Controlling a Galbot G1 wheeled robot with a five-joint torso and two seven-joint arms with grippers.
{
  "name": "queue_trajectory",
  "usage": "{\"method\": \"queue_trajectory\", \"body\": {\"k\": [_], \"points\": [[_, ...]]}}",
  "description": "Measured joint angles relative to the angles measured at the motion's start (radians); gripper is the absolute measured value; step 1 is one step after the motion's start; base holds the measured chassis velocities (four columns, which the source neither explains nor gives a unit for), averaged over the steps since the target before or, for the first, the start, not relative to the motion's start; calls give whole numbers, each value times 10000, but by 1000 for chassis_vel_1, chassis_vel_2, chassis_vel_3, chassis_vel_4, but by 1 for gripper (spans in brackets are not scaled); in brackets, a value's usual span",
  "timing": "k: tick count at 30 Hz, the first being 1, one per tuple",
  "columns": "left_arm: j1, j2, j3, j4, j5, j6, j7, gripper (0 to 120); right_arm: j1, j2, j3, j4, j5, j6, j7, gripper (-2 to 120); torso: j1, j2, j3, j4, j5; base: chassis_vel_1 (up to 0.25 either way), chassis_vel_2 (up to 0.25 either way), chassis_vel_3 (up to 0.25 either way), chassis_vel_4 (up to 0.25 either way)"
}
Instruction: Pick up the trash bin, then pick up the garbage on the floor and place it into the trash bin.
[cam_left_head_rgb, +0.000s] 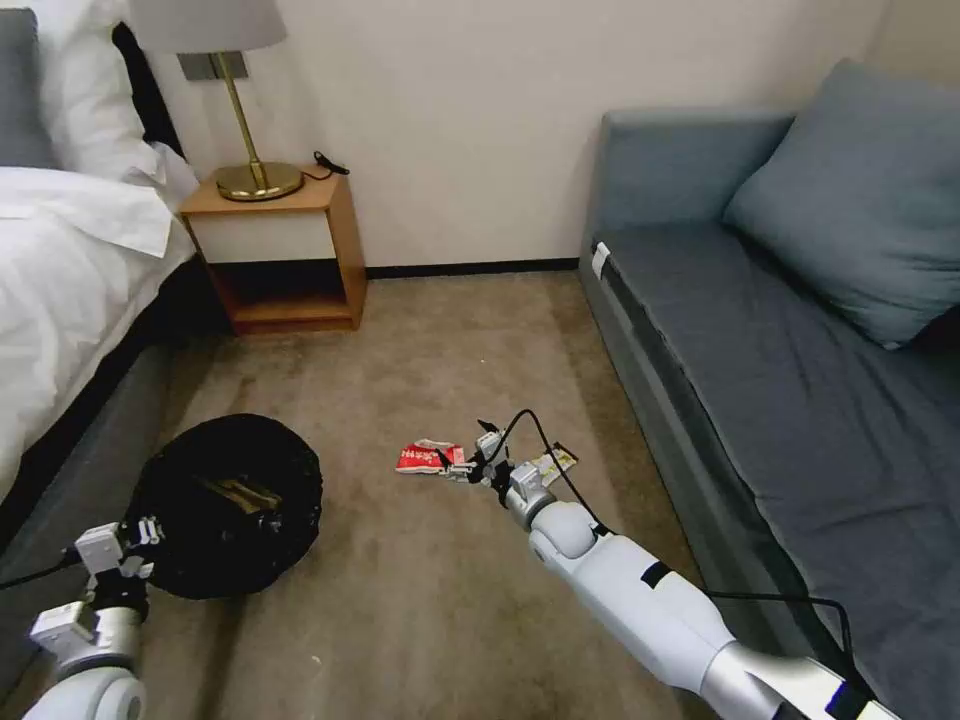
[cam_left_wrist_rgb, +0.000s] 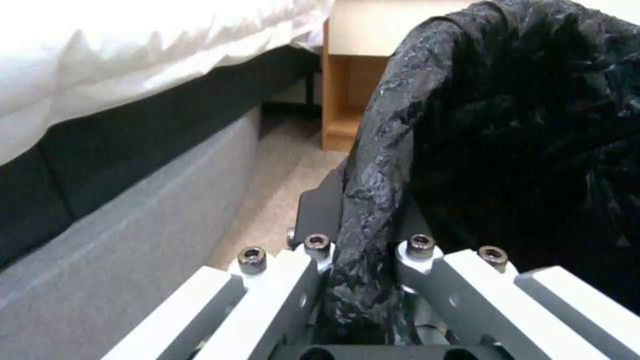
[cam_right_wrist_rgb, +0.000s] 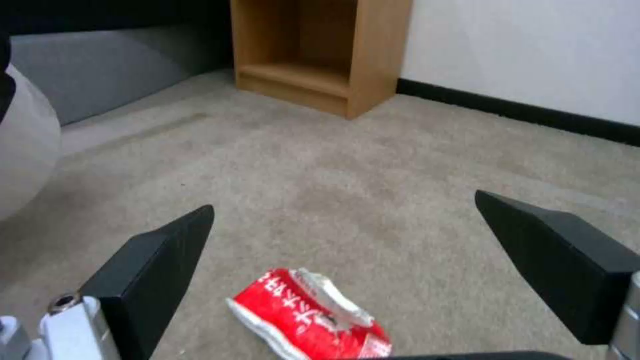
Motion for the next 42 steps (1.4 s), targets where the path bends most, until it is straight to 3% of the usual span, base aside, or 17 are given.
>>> {"method": "queue_trajectory", "body": {"k": [28, 42], "points": [[-180, 174, -79, 176, -236, -60, 36, 5, -41, 19, -142, -127, -246, 73, -15, 100, 0, 0, 0, -1, 0, -97, 101, 98, -94], [-251, 141, -31, 330, -215, -53, 63, 5, -61, 29, -470, -526, -638, -96, -732, 100, 0, 0, 0, -2, 1, -104, 105, 104, -105]]}}
